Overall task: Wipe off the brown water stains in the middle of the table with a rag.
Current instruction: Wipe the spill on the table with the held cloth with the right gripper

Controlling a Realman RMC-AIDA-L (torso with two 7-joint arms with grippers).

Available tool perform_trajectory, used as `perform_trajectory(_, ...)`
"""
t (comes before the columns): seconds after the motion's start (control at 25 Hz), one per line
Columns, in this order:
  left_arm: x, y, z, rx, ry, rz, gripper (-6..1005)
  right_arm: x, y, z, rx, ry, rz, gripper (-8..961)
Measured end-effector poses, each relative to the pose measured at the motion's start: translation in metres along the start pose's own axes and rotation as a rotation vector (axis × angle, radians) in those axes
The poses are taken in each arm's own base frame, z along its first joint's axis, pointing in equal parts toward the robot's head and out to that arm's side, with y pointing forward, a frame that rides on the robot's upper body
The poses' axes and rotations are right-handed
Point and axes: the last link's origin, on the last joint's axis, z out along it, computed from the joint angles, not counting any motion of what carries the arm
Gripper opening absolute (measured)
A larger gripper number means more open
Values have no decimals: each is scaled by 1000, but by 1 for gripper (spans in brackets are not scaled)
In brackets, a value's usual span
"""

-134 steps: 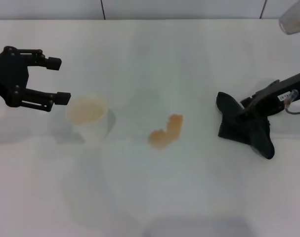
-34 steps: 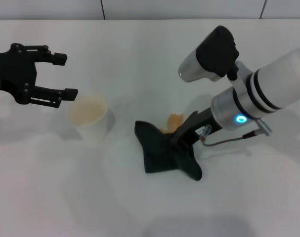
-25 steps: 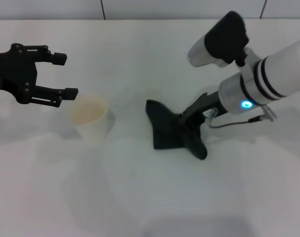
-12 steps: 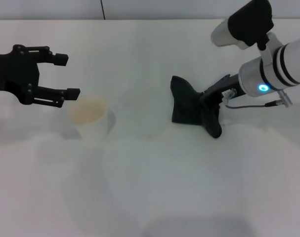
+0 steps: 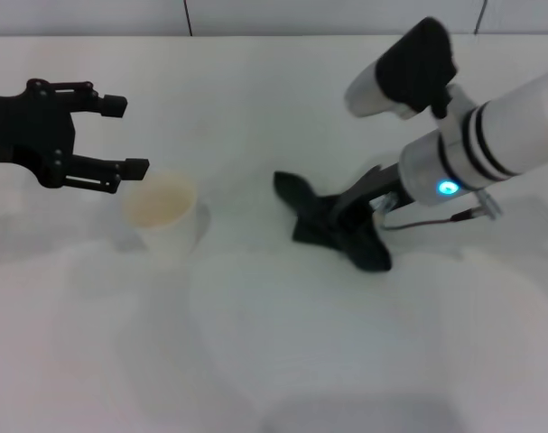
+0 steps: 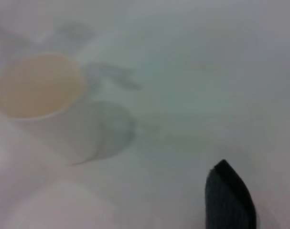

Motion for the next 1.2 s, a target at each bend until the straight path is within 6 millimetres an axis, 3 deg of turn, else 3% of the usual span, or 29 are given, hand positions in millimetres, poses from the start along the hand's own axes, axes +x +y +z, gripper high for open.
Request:
perform_trajectory(0.24, 2, -1, 1, 2, 0, 6, 884, -2, 22, 1, -75, 6, -30, 104)
perform_trajectory(0.68, 2, -1, 1, 3, -1, 7, 884, 13, 58, 0, -211, 47, -46, 119)
perform_trajectory(1.0, 2, -1, 1, 1, 0, 9, 884, 1, 73, 2, -253, 59, -100, 130)
perform_trajectory(1.2, 2, -1, 2, 0, 2, 9, 884, -5, 66, 9, -226, 60, -99, 137)
